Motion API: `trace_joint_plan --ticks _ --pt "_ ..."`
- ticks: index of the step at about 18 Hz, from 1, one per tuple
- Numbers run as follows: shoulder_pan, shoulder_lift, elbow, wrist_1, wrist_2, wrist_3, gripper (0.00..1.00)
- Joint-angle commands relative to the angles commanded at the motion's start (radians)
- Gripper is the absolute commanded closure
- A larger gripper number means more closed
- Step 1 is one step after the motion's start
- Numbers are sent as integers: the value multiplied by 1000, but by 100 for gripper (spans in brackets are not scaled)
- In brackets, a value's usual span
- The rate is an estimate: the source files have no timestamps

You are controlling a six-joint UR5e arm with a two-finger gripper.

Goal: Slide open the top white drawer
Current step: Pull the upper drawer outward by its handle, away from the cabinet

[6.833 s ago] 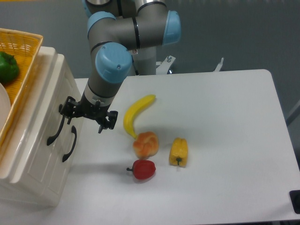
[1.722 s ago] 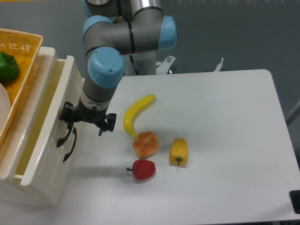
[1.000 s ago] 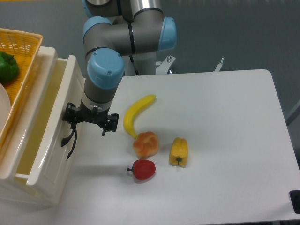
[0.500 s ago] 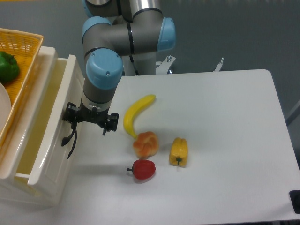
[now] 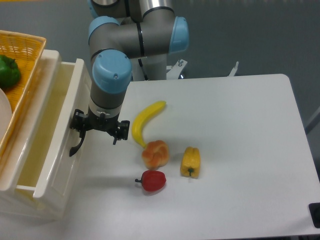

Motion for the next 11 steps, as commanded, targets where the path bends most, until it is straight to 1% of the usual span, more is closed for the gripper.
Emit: trace_joint_plan --ticks 3,5,11 --pt "0 0 0 0 5 11 0" --pt "15 0 0 2 5 12 0" --pt "29 0 11 0 5 14 0"
